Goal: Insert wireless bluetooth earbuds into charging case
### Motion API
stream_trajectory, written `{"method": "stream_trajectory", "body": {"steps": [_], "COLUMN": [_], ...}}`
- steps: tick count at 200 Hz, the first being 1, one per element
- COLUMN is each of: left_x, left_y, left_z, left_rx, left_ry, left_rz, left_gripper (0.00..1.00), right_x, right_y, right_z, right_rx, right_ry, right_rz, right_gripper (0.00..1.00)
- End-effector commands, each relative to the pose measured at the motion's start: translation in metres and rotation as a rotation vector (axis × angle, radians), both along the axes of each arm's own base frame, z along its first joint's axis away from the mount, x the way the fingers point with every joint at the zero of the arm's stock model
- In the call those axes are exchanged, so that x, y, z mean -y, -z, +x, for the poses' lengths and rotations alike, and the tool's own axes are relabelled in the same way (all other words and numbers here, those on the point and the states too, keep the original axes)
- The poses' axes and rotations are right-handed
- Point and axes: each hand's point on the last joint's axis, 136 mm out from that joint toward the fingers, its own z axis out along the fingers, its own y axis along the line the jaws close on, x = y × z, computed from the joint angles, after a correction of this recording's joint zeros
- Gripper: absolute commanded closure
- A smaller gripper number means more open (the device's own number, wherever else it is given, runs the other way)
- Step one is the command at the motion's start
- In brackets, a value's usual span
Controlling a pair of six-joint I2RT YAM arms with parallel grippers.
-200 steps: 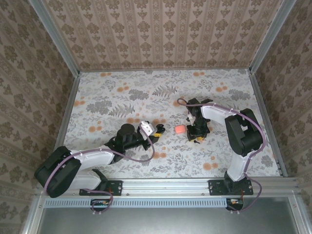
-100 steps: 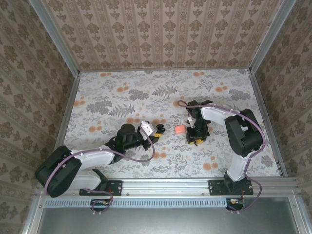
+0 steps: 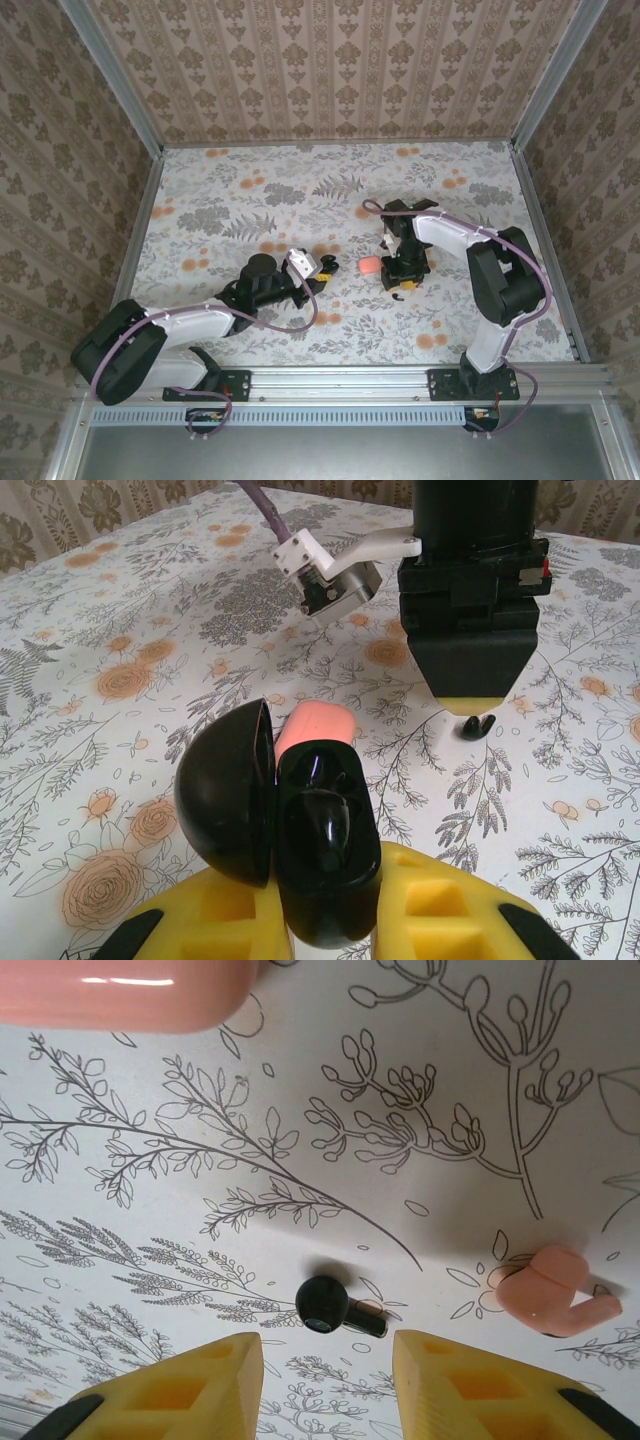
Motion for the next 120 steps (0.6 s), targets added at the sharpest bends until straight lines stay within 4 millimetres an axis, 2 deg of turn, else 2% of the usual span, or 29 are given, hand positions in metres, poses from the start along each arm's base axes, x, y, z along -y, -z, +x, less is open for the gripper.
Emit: {"method": "stream_trajectory", "body": {"steps": [1, 55, 120], "left_x": [0.001, 0.001, -0.001], "left_y": [-0.008, -0.008, -0.009], "left_z": [-0.001, -0.001, -0.002], "left_rx": [0.030, 0.031, 0.034], "left_ry": [0.011, 0.009, 0.006], "left_rz": [-0.009, -0.010, -0.005], "left_gripper": [0.86, 0.86, 0.86], "right_x": [0.012, 0.000, -0.003], "right_y": [0.005, 0.014, 0.025], "right_z": [-0.015, -0.016, -0.012], "right_rx": [-0.090, -0.115, -0.119], "right_ry": [-0.075, -0.096, -0.096], "right_rz": [-0.061, -0.016, -0.021], "right_gripper": [0.59, 0.60, 0.66]}}
